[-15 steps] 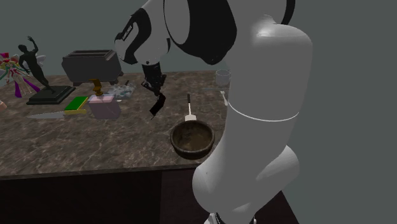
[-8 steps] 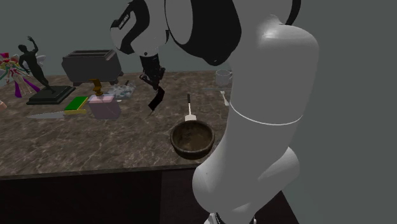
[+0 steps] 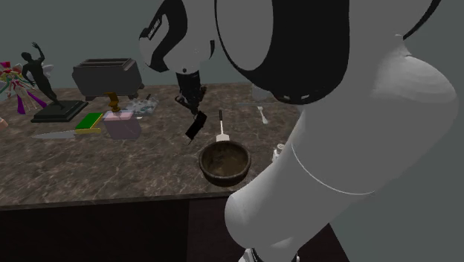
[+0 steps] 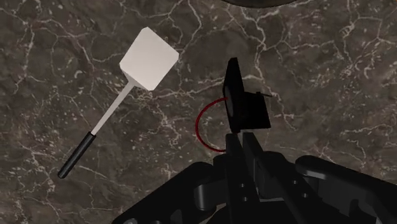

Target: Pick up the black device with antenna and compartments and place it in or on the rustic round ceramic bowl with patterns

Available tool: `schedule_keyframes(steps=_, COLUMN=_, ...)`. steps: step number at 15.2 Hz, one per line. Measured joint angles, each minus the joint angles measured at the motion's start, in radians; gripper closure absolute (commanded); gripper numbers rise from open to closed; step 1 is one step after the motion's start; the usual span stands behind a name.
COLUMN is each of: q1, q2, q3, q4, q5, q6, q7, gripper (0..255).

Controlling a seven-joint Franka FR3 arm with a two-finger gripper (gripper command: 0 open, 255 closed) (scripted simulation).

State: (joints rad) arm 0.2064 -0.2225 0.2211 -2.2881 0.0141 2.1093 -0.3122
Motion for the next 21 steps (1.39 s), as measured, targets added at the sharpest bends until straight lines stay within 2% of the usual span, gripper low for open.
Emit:
schedule_keyframes(steps=5, q1=0.012, q2=-0.187, q3=-0.022, q4=-0.192, q5=0.035, q6=0.007, q7=-0.038, gripper=255)
schedule_keyframes(steps=12, q1=0.022, q2=-0.518, q3=-0.088, q4=-0.449, q5=0.049, q6=-0.066, q7=-0.115, gripper=255)
schedule_keyframes(steps=13, q1=0.022, q2=-0.519, q3=-0.089, q4=-0.450, q5=0.049, q6=-0.066, q7=-0.115, gripper=0)
schedule_keyframes(steps=14, q1=0.022, q2=-0.519, q3=-0.088, q4=-0.450, q5=0.049, q6=-0.066, q7=-0.115, gripper=0)
schedule_keyframes(steps=17, q1=0.000, q2=-0.308, q3=0.039, q4=-0.290, q5=-0.077, q6=-0.171, q7=-0.059, gripper=0)
schedule_keyframes(steps=21, q1=-0.010, q2=-0.245, q3=0.064, q4=-0.293, q5=-0.119, q6=-0.148, q7=-0.044, gripper=0)
